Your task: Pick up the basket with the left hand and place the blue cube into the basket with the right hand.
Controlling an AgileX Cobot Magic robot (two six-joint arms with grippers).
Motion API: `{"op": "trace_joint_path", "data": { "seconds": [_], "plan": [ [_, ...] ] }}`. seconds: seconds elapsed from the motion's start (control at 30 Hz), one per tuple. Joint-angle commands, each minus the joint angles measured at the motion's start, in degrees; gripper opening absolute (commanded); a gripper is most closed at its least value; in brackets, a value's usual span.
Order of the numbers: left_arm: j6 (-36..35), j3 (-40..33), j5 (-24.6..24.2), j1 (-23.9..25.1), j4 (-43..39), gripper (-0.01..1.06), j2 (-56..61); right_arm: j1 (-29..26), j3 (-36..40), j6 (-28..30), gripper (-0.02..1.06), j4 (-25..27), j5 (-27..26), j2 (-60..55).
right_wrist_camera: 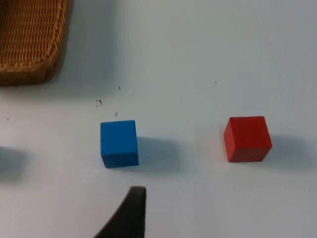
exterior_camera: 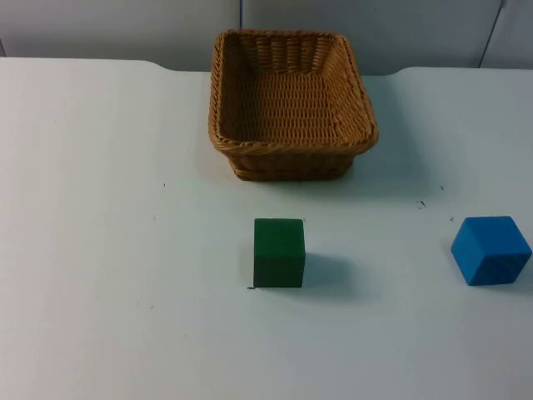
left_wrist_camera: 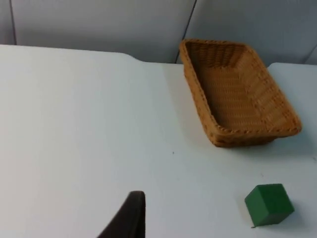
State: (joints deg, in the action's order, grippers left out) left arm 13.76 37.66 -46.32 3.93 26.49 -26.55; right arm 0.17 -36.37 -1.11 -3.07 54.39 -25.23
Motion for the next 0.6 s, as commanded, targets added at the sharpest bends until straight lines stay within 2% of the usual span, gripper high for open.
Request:
{"op": "trace_joint_path", "data": {
  "seconds": [0.0,0.1,0.17,0.2,0.3,0.33,0.4,0.43,0.57],
  "plan": [
    [5.2,0.5,4.4,-0.3,6.6,1.0,-4.7,-0.4,-0.5,0.0,1.05,0.3,-1.3,-2.2],
    [8.2,0.5,5.7,-0.3,10.7,1.0,-8.6,-0.4,-0.5,0.0,1.05,0.3,-2.0,-3.8],
    [14.2,0.5,6.7,-0.3,17.0,1.0,-14.1,-0.4,-0.5,0.0,1.05,0.4,-2.1,-4.6],
    [14.2,0.5,6.7,-0.3,17.0,1.0,-14.1,-0.4,-0.5,0.0,1.05,0.4,-2.1,-4.6],
    [23.2,0.5,7.4,-0.3,27.0,1.0,-21.5,-0.4,-0.5,0.2,1.05,0.4,-2.8,-5.5],
    [23.2,0.5,7.4,-0.3,27.0,1.0,-21.5,-0.4,-0.5,0.2,1.05,0.4,-2.8,-5.5],
    [31.8,0.6,7.6,-0.3,36.5,1.0,-27.5,-0.4,-0.5,0.2,1.05,0.4,-3.7,-5.5],
    [34.5,1.0,7.5,-0.3,38.5,1.0,-30.0,-0.4,-0.5,0.2,1.05,0.4,-3.7,-5.5],
    [37.2,4.3,7.0,-0.3,40.6,1.0,-36.6,-0.4,-0.5,0.2,1.05,0.4,-3.6,-5.6]
  ]
}}
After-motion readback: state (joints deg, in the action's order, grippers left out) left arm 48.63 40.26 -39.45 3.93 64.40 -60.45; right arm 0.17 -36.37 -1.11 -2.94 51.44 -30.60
